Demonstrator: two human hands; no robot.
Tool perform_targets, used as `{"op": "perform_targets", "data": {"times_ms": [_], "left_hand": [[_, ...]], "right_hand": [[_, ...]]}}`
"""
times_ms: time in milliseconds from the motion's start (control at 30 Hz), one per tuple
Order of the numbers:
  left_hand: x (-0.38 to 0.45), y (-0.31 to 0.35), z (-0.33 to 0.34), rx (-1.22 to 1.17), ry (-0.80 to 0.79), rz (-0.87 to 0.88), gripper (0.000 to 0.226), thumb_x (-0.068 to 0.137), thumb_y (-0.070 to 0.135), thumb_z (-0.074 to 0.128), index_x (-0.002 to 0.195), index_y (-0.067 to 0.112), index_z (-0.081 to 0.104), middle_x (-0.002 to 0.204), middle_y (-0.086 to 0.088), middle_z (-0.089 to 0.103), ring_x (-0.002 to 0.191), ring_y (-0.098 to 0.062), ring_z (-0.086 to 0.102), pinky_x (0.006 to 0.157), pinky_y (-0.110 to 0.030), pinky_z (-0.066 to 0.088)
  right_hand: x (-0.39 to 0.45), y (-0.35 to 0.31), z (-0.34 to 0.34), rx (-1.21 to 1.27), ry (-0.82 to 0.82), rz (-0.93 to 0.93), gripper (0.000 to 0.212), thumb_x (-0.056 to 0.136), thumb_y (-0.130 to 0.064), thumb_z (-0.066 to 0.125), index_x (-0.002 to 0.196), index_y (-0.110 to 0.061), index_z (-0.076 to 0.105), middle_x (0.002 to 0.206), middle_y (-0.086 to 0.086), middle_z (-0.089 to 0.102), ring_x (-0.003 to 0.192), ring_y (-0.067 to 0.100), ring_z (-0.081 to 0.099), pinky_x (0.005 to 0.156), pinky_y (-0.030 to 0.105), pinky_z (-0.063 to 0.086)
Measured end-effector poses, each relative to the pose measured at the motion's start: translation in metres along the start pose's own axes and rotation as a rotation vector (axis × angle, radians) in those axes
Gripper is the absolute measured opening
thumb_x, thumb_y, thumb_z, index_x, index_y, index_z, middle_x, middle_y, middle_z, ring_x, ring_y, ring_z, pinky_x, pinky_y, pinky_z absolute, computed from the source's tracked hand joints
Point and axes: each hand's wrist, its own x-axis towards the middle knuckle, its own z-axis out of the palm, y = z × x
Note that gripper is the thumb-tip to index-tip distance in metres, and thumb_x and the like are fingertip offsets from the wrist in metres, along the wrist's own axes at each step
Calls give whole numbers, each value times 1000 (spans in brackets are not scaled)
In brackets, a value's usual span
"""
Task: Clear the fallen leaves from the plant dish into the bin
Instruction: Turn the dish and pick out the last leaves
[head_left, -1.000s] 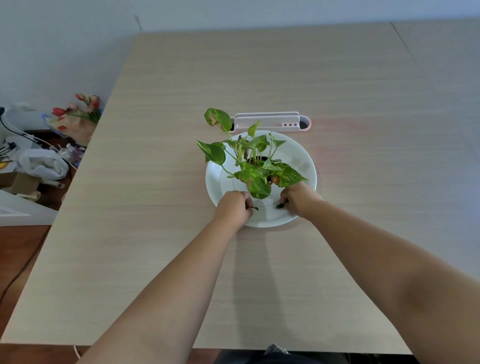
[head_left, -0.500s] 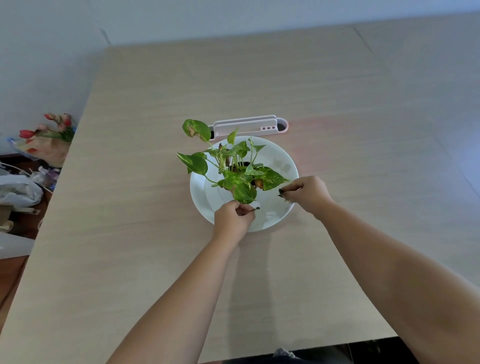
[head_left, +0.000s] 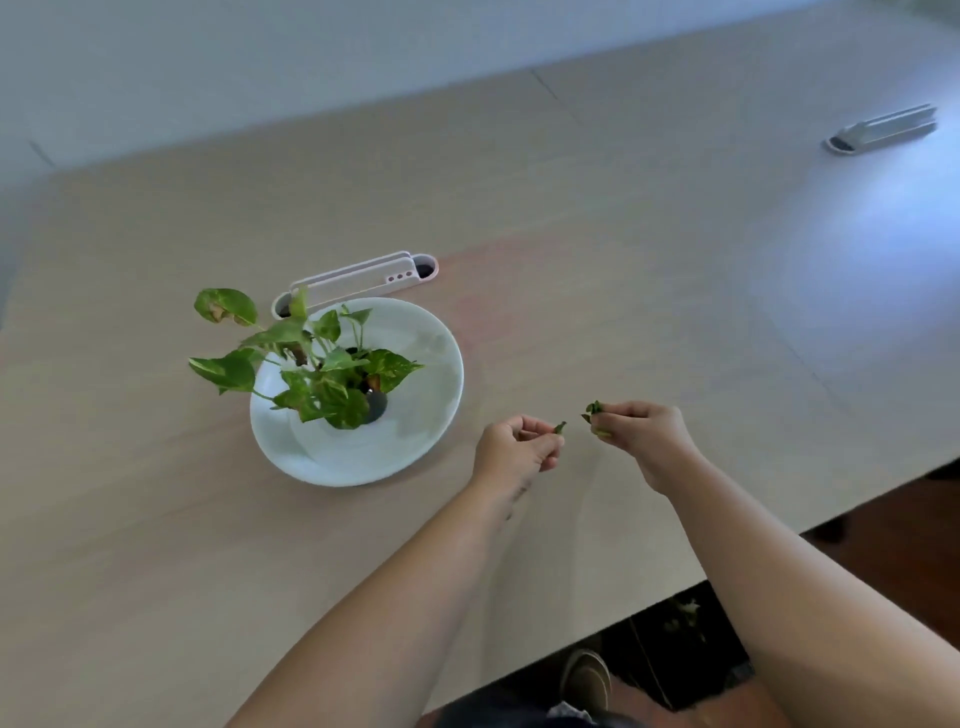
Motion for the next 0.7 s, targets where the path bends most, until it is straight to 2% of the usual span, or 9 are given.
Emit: {"op": "perform_targets", "data": {"times_ms": [133,200,333,467,533,600,700], "left_hand": [[-13,-16,78,184,-194,-21,19,80,-2,70,71,13,63,67,-5,62,59,-16,59,72,-31,57],[-20,-25,112,259,-267,-13,19,79,-3,70,71,13,63,68,-6,62,59,-16,59,69,-30,56],[-36,-43,168,406,-387,-9,16,77,0,71,72,14,65,66,-5,63,58,-16,58,66,-28,54],[-55,-73,224,642,-485,19,9,76,8,71,74,17,67,60,3,64,51,-11,58,58,-19,52],[-58,-87,243,738,-521,24,9,75,10,71,73,18,67,61,2,66,53,-12,61,64,-24,57],[-59,-99,255,819,-546,17,5,75,13,71,75,18,70,67,-1,70,60,-15,66,74,-32,60],[-56,-113,267,913,-557,26,3,76,17,70,76,20,71,70,0,72,62,-13,66,77,-35,62]], "right_hand": [[-22,24,-85,44,109,24,8,77,5,73,78,-2,69,80,14,68,75,22,65,73,21,60],[-34,39,-125,68,173,37,7,77,3,74,79,-2,70,80,13,69,75,22,66,69,18,60],[-58,68,-191,153,286,55,11,76,2,76,86,1,71,83,16,71,76,22,69,76,27,59],[-78,102,-249,259,405,118,20,75,5,75,94,8,70,86,19,71,77,22,69,68,24,59],[-85,116,-269,267,438,164,22,75,6,74,96,9,69,88,19,71,74,21,69,65,21,60],[-91,129,-283,247,457,224,15,75,8,74,90,6,70,85,18,70,73,22,69,64,22,60],[-93,149,-297,239,503,304,12,73,10,74,80,2,70,87,20,69,77,26,69,69,27,60]]}}
